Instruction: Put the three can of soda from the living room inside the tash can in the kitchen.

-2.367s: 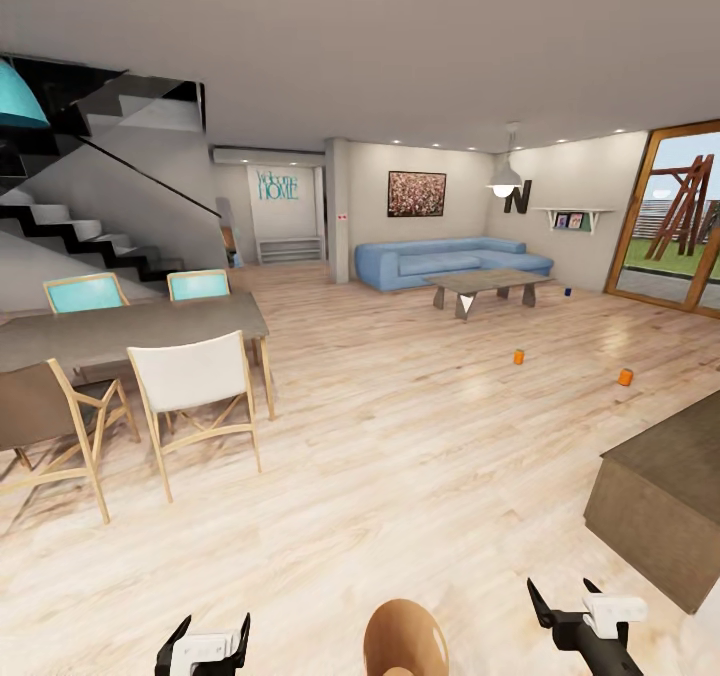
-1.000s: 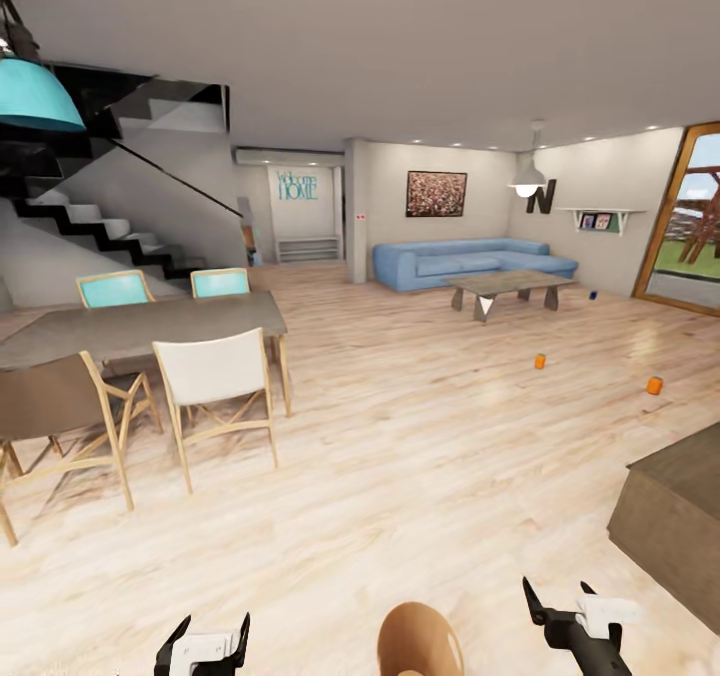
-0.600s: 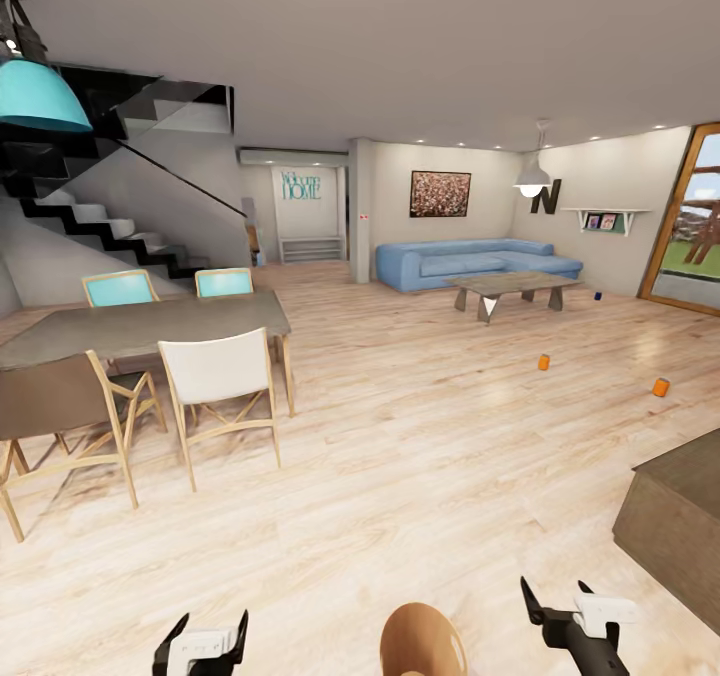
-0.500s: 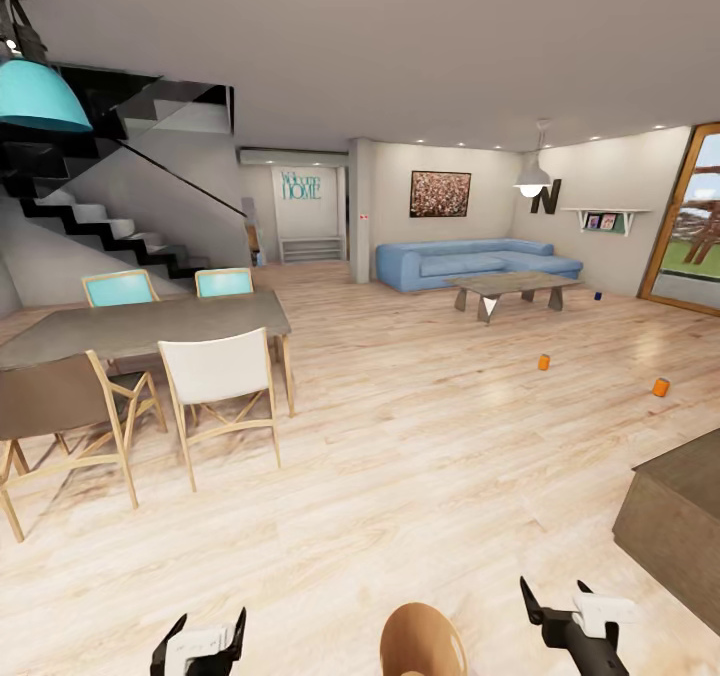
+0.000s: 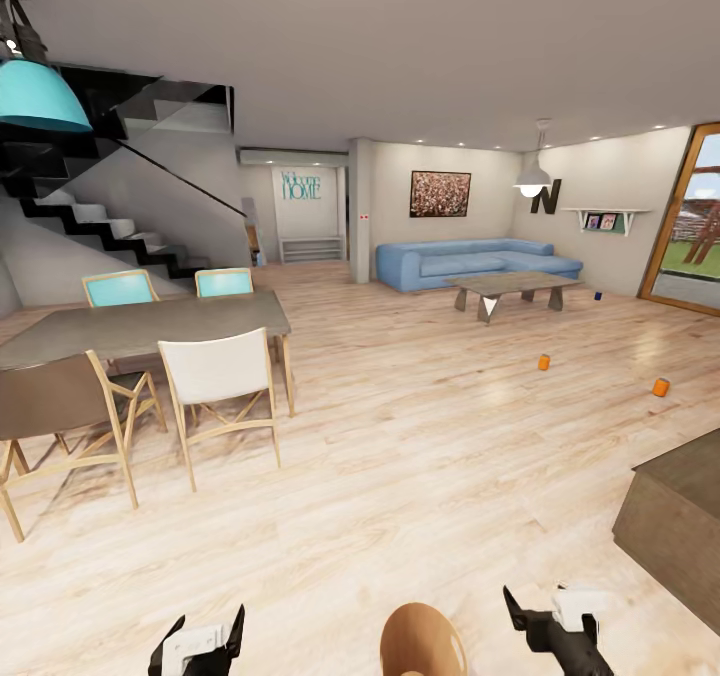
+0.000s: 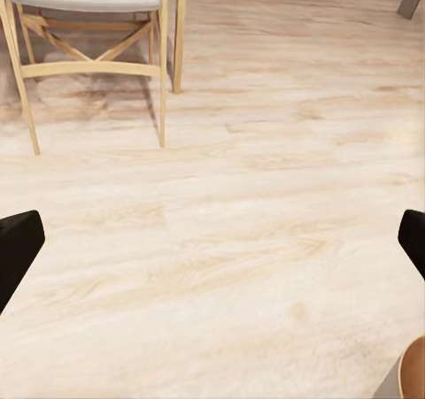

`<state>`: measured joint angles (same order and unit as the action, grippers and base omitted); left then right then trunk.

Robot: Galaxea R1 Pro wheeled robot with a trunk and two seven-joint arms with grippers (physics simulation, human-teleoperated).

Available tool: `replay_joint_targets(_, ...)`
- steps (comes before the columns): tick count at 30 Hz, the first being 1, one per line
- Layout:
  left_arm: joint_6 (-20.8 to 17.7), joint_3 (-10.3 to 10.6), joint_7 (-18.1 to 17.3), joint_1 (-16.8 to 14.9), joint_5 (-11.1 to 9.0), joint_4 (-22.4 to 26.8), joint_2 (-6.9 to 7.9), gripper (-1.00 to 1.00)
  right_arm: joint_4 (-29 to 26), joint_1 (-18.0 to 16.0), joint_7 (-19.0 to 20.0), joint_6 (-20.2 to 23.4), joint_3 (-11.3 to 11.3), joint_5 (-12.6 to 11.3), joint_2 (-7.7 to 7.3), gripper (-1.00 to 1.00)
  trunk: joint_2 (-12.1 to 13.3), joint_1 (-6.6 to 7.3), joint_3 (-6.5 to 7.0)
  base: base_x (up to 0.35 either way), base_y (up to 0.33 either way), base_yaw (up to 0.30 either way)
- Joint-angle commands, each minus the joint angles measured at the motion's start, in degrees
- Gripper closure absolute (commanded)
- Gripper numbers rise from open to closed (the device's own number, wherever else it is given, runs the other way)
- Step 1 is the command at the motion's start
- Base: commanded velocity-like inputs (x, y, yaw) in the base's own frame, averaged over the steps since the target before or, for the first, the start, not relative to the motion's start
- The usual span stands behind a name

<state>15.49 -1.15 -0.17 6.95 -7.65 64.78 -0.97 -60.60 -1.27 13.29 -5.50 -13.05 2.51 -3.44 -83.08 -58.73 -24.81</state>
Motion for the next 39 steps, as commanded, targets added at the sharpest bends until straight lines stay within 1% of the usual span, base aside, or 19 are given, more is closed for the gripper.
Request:
replay_joint_targets(1,0.00,0.00,0.00,0.00,0.00,-0.04,0.00,-1.00,-0.03,-0.70,0.01,2.96,0.28,0.04,-0.05,-1.00,0.00,0.00,0.00,0.000,0.000,0.000)
replay_joint_targets(3,-0.01,0.00,-0.02,0.00,0.00,-0.09,0.00,-1.00,-0.04,-2.89,0.17,9.01,0.67,0.11,-0.19,-1.00,0.00,0.00,0.00,0.000,0.000,0.000)
replay_joint_targets(4,-0.01,0.00,-0.02,0.00,0.00,-0.09,0.00,-1.00,-0.04,-2.89,0.17,9.01,0.67,0.11,-0.19,-1.00,0.00,0.00,0.00,0.000,0.000,0.000)
replay_joint_targets(7,0.00,0.00,-0.04,0.00,0.01,-0.18,0.00,-1.00,-0.01,-7.23,0.19,17.23,1.00,0.21,-0.38,-1.00,0.00,0.00,0.00,0.000,0.000,0.000)
replay_joint_targets(11,0.00,0.00,-0.02,0.00,0.01,-0.23,0.00,-1.00,0.17,-12.50,0.13,24.91,1.26,0.23,-0.55,-1.00,0.00,0.00,0.00,0.000,0.000,0.000)
replay_joint_targets(12,0.02,0.00,-0.04,0.00,0.01,-0.25,0.00,-1.00,0.48,-16.31,0.10,30.21,1.53,0.22,-0.59,-1.00,0.00,0.00,0.00,0.000,0.000,0.000)
replay_joint_targets(17,0.00,0.00,-0.02,0.00,0.05,-0.26,-0.05,-1.00,1.63,-23.24,0.02,40.59,2.60,0.25,-0.75,-1.00,0.00,0.00,0.00,0.000,0.000,0.000)
replay_joint_targets(18,-0.01,0.00,-0.01,0.00,0.04,-0.27,-0.05,-1.00,2.17,-26.14,0.01,43.87,3.28,0.27,-0.84,-1.00,0.00,0.00,0.00,0.000,0.000,0.000)
replay_joint_targets(19,-0.01,0.00,-0.01,0.00,0.03,-0.27,-0.05,-1.00,2.59,-27.57,0.02,45.23,3.63,0.28,-0.88,-1.00,0.00,0.00,0.00,0.000,0.000,0.000)
replay_joint_targets(20,-0.06,-0.01,-0.01,-0.02,-0.01,-0.25,-0.03,-1.00,4.04,-30.42,0.02,47.70,4.39,0.29,-0.91,-1.00,0.00,0.00,0.00,0.000,0.000,0.000)
replay_joint_targets(21,-0.09,-0.03,-0.01,-0.04,-0.02,-0.24,-0.03,-1.00,4.81,-31.62,0.03,48.72,4.73,0.29,-0.92,-1.00,0.00,0.00,0.00,0.000,0.000,0.000)
replay_joint_targets(22,-0.17,-0.06,0.01,-0.07,-0.08,-0.22,-0.02,-1.00,7.57,-34.15,0.02,50.62,5.59,0.30,-0.93,-1.00,0.00,0.00,0.00,0.000,0.000,0.000)
replay_joint_targets(26,-0.29,-0.11,0.05,-0.14,-0.80,-0.24,-0.01,-1.00,15.31,-38.72,0.01,52.84,7.16,0.30,-0.95,-1.00,0.00,0.00,0.00,0.000,0.000,0.000)
replay_joint_targets(28,-0.24,-0.09,0.07,-0.16,-2.25,-0.30,0.00,-1.00,27.63,-43.99,-0.05,53.13,9.01,0.43,-0.95,-1.00,0.00,0.00,0.00,0.000,0.000,0.000)
replay_joint_targets(31,-0.22,-0.05,0.10,-0.14,-2.85,-0.30,0.00,-1.00,35.52,-47.53,-0.04,51.34,10.79,0.48,-0.95,-1.00,0.00,0.00,0.00,0.000,0.000,0.000)
replay_joint_targets(32,-0.34,-0.03,0.06,-0.12,-3.12,-0.27,0.00,-1.00,38.91,-49.01,-0.05,49.68,12.06,0.48,-0.89,-1.00,0.00,0.00,0.00,0.000,0.000,0.000)
replay_joint_targets(36,-1.31,-0.01,-0.03,-0.15,-3.44,0.01,0.00,-1.00,42.58,-50.56,-0.07,47.74,13.72,0.48,-0.77,-1.00,0.00,0.00,0.00,0.000,0.000,0.000)
replay_joint_targets(38,-3.19,0.00,-0.05,-0.19,-3.53,0.51,0.05,-1.00,43.50,-50.95,-0.08,47.20,14.14,0.48,-0.69,-1.00,0.00,0.00,0.00,0.011,0.000,0.000)
replay_joint_targets(39,-4.89,0.00,-0.06,-0.22,-3.56,1.20,0.09,-1.00,43.82,-51.09,-0.07,47.00,14.29,0.48,-0.66,-1.00,0.00,0.00,0.00,0.037,0.000,0.000)
